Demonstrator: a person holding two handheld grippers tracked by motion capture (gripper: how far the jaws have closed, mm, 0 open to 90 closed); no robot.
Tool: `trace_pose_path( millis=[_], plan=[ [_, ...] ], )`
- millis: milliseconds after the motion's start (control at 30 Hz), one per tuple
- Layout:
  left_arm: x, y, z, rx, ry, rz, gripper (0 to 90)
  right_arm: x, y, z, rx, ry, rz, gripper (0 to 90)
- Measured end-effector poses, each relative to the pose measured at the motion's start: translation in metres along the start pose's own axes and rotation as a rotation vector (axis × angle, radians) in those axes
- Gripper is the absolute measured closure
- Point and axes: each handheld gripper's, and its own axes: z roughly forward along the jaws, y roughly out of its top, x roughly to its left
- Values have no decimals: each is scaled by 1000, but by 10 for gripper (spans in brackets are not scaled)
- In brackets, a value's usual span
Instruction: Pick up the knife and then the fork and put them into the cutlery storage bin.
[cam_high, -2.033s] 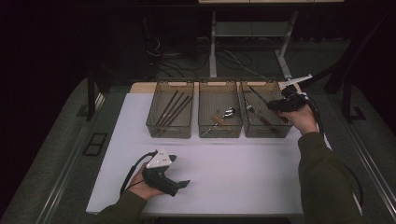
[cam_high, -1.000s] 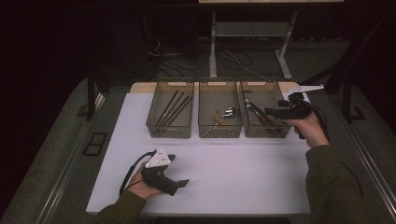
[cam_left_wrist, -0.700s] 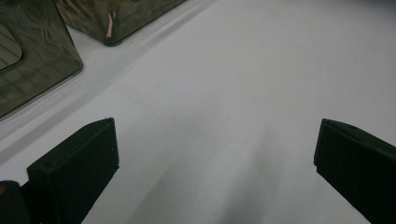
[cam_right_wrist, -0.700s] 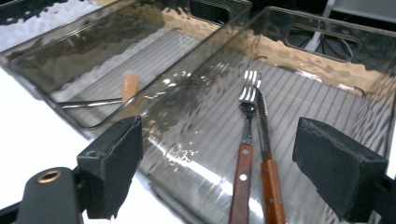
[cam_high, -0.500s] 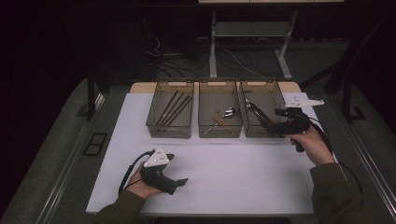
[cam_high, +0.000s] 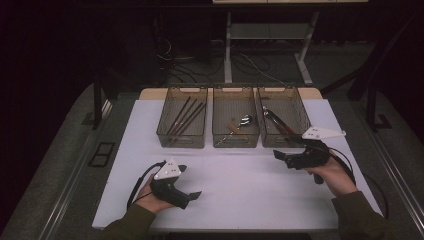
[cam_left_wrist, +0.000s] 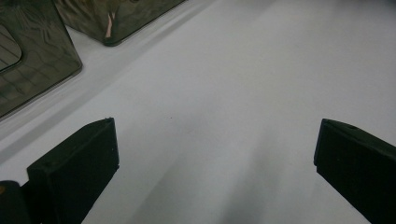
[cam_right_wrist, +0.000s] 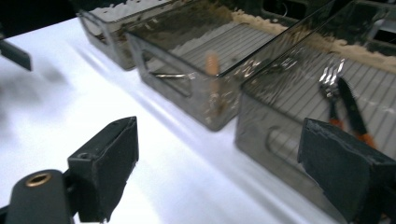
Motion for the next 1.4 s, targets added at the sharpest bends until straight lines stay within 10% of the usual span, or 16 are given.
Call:
trace_pose_path(
  millis=[1000,1400],
  plan=[
    [0,0,-1,1,2,2,0,35,-60,-23,33,16,-10,127],
    [0,0,-1,2,3,2,0,28,-75,-29,64,11,0,127]
  ],
)
